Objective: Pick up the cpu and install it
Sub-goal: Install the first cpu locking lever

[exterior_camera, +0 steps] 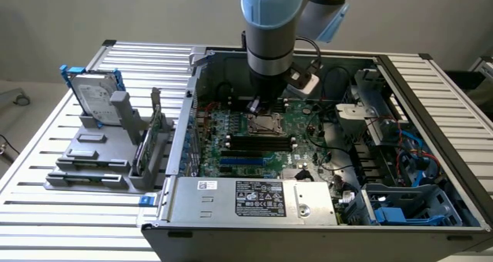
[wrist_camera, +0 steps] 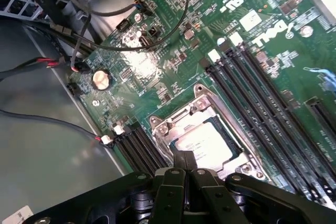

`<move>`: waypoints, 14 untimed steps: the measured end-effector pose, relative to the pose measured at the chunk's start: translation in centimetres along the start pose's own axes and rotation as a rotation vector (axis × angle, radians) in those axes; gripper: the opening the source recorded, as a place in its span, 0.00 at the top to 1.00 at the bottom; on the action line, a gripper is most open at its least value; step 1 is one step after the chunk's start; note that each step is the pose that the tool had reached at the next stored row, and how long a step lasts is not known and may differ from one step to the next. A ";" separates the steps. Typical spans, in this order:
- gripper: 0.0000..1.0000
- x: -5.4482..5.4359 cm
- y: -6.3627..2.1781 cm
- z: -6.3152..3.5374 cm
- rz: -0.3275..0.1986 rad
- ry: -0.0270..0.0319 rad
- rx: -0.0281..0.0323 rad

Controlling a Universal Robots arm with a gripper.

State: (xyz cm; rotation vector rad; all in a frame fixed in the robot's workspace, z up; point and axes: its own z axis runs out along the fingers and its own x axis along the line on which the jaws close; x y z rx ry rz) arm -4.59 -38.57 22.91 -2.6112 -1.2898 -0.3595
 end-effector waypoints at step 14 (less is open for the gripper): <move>0.89 -1.9 0.73 -3.20 0.002 -0.0025 0.0046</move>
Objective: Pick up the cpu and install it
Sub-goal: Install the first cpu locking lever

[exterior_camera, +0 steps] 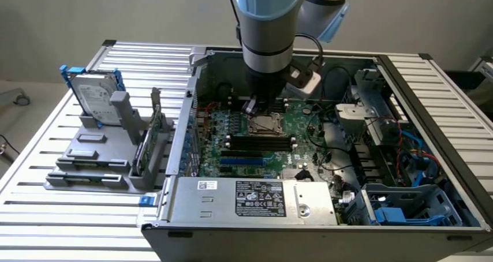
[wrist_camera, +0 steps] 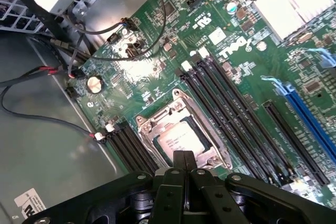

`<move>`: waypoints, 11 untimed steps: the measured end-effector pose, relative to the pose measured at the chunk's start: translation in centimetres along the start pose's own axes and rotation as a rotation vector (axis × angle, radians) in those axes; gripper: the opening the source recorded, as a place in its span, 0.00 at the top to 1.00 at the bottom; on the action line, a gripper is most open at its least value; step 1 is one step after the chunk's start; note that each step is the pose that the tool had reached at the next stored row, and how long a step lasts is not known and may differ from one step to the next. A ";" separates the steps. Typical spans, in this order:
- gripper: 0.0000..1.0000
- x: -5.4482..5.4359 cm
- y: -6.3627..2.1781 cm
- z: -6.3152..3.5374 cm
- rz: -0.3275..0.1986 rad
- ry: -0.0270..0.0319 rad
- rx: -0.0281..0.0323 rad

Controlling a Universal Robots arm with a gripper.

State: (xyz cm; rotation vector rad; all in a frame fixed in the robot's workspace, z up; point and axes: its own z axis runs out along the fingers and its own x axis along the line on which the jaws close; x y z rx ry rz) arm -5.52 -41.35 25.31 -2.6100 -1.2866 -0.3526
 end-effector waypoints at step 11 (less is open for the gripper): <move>0.89 -2.1 0.11 -0.76 0.003 -0.0067 0.0087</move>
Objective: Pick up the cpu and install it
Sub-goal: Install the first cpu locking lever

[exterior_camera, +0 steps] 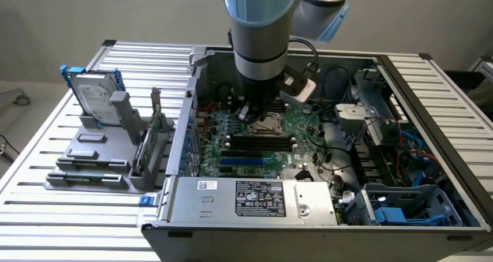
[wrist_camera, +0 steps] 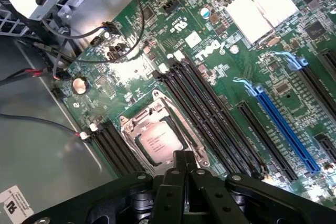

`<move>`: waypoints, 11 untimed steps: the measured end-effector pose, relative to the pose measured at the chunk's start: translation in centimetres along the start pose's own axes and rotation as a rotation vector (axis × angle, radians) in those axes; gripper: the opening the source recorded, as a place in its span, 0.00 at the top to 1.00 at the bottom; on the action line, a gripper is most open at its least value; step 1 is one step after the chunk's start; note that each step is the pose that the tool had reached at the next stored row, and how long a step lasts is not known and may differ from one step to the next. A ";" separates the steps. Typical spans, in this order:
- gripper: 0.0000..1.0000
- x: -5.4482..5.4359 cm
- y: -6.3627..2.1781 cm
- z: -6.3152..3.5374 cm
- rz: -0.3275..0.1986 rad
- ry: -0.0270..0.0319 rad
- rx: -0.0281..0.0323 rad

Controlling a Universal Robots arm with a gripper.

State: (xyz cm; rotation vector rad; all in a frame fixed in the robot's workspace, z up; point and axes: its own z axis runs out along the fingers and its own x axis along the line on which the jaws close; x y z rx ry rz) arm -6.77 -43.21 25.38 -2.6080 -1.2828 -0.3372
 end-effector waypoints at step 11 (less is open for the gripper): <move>0.89 -1.3 -0.71 -0.35 0.004 -0.0083 0.0103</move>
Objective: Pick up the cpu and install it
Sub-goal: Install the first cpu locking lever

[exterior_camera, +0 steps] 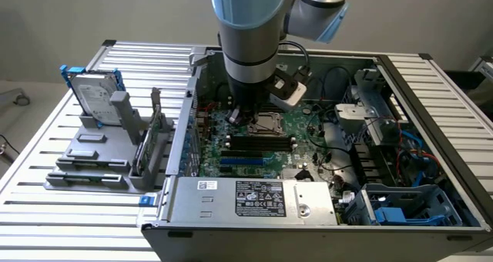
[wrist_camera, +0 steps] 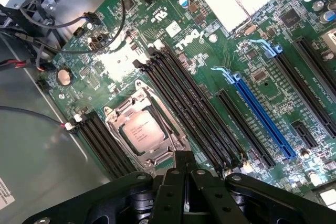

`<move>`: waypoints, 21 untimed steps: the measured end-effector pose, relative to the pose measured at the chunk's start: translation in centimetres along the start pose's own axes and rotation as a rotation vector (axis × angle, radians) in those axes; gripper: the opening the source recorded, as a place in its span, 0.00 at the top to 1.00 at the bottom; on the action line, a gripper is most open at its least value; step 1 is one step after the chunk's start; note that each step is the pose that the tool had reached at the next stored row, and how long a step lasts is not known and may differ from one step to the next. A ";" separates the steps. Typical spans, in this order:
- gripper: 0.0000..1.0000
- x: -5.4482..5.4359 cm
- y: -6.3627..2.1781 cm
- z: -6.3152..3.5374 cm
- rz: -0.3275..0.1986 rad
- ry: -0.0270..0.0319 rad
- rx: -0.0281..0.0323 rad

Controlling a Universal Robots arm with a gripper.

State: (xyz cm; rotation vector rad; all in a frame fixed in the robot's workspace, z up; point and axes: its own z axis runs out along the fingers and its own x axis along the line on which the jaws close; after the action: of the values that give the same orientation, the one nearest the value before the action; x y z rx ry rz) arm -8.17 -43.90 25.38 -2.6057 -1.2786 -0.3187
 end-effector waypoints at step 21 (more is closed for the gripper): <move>0.89 -0.3 -0.50 1.19 -0.002 0.0046 -0.0059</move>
State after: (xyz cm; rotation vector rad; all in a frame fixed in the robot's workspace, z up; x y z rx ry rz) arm -8.61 -43.46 24.21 -2.6071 -1.2809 -0.3291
